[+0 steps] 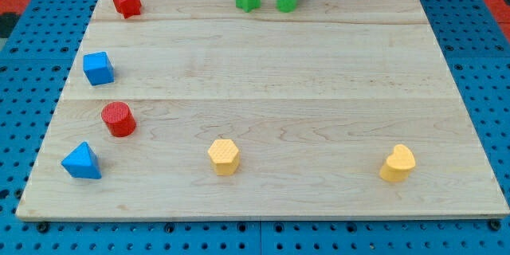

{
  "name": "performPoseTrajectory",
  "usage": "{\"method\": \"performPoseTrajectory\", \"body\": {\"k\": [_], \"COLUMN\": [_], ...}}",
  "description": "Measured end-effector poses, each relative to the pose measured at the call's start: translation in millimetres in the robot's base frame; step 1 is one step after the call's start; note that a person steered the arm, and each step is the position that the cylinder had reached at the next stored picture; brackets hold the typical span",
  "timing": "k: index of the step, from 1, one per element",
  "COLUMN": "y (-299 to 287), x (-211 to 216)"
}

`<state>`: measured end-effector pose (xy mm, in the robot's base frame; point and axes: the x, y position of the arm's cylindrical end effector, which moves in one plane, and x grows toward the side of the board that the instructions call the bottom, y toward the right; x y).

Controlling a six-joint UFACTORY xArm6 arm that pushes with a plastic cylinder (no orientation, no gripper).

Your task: Slide yellow heart towards center

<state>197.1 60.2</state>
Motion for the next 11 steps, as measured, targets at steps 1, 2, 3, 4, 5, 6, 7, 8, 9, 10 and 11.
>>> {"method": "performPoseTrajectory", "body": {"k": [1,2,3,4,5,6,7,8,9,10,11], "y": [-63,-88,-130,-157,-163,-113,-138,-195,-236,-248,-241], "x": [0,0,32,108,124,85,38,39,68,126,173]}}
